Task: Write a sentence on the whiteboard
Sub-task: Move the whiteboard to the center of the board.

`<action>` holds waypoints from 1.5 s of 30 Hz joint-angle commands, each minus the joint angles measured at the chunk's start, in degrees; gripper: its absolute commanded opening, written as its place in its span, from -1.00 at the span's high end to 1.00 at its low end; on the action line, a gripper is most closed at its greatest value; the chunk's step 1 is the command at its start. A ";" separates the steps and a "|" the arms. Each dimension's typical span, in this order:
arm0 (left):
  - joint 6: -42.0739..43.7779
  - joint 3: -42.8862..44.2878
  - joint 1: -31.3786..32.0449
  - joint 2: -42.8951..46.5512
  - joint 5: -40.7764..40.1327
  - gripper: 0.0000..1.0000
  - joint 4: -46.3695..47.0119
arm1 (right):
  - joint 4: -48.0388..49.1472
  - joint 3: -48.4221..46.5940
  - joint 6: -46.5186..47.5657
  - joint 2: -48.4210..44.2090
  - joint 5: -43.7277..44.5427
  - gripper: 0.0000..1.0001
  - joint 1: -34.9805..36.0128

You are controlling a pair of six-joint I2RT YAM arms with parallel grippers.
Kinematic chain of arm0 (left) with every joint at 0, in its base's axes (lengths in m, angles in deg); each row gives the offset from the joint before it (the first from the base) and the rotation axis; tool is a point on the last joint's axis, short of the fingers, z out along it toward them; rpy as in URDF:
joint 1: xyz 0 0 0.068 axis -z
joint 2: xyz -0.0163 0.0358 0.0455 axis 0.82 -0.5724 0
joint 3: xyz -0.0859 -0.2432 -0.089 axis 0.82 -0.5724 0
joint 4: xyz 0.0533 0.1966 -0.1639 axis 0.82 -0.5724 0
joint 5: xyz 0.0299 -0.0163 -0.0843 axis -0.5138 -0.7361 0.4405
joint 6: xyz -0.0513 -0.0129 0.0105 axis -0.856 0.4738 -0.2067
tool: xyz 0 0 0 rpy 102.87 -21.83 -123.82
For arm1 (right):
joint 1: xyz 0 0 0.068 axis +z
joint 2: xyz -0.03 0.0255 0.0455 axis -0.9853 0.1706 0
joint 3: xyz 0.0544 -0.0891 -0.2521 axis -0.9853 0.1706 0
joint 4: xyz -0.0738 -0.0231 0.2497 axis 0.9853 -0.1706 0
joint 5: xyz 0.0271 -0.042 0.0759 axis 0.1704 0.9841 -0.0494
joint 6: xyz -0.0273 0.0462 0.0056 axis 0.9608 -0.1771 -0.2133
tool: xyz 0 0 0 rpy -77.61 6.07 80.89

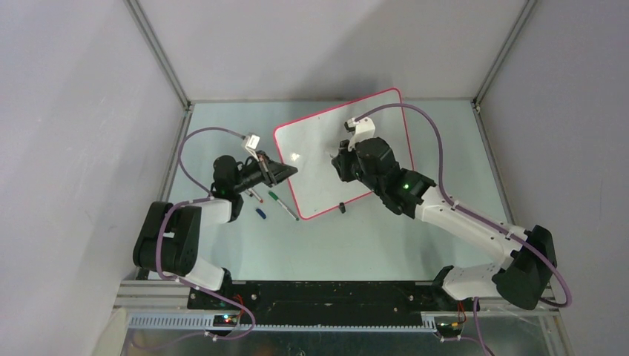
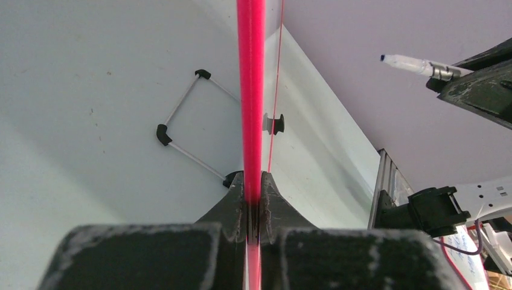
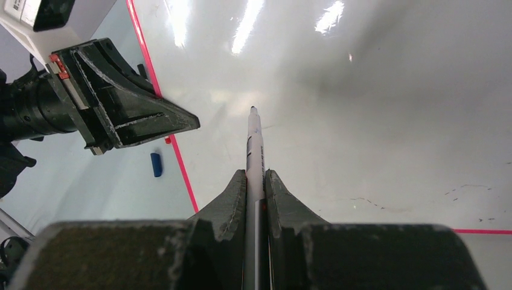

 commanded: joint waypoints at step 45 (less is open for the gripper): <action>-0.55 -10.42 2.07 3.92 -3.02 0.02 8.40 | -8.43 -27.03 -13.80 36.97 -43.15 1.00 -58.36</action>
